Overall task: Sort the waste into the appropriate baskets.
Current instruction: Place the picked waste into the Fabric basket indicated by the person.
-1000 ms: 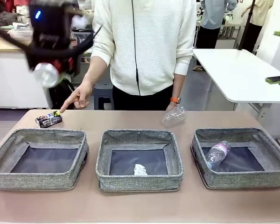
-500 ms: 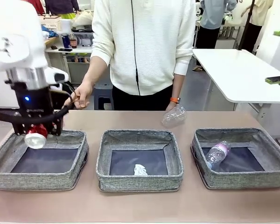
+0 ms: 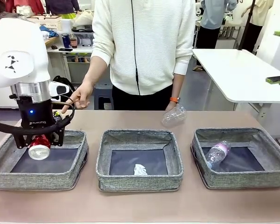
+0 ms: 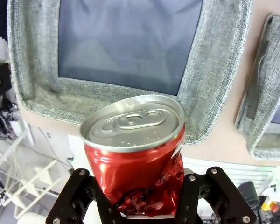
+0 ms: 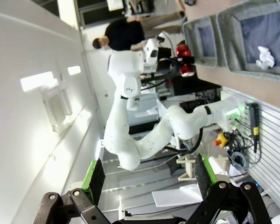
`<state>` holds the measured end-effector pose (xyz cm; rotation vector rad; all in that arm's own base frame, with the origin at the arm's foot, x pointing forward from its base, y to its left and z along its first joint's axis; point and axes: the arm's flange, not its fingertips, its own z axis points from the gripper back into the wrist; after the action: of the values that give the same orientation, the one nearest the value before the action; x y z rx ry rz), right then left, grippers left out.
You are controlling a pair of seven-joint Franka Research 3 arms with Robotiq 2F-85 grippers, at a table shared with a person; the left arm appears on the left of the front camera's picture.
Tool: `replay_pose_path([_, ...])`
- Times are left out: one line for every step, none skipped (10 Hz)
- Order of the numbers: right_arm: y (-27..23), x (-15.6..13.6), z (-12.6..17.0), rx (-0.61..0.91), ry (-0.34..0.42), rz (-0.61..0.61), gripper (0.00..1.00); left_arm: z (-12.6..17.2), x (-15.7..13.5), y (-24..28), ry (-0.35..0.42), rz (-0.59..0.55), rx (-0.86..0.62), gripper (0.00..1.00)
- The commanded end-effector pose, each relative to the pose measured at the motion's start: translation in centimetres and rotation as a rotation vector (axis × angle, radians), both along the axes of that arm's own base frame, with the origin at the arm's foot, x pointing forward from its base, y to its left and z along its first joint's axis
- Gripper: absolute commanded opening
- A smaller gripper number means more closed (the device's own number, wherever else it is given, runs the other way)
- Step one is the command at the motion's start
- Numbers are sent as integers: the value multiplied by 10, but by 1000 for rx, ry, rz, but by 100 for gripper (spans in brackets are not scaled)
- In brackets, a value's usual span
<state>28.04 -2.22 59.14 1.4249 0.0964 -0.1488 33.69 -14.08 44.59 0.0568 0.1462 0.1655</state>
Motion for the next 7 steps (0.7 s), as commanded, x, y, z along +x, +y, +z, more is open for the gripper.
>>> replay_pose_path([-2, 1, 4, 11, -16, 7, 100, 4, -1, 5, -36, 36, -9, 0])
replay_pose_path([-2, 1, 4, 11, -16, 7, 100, 7, 1, 8, -49, 48, -10, 0])
replay_pose_path([-2, 1, 4, 11, -16, 7, 100, 10, 2, 10, -61, 68, -11, 29])
replay_pose_path([-2, 1, 4, 11, -16, 7, 100, 12, 5, 11, -71, 72, 2, 58])
replay_pose_path([-2, 1, 4, 11, -16, 7, 100, 13, 6, 10, -78, 79, 4, 87])
replay_pose_path([-2, 1, 4, 11, -16, 7, 100, 13, 7, 10, -86, 83, 1, 100])
replay_pose_path([-2, 1, 4, 11, -16, 7, 100, 14, 7, 11, -91, 85, -4, 100])
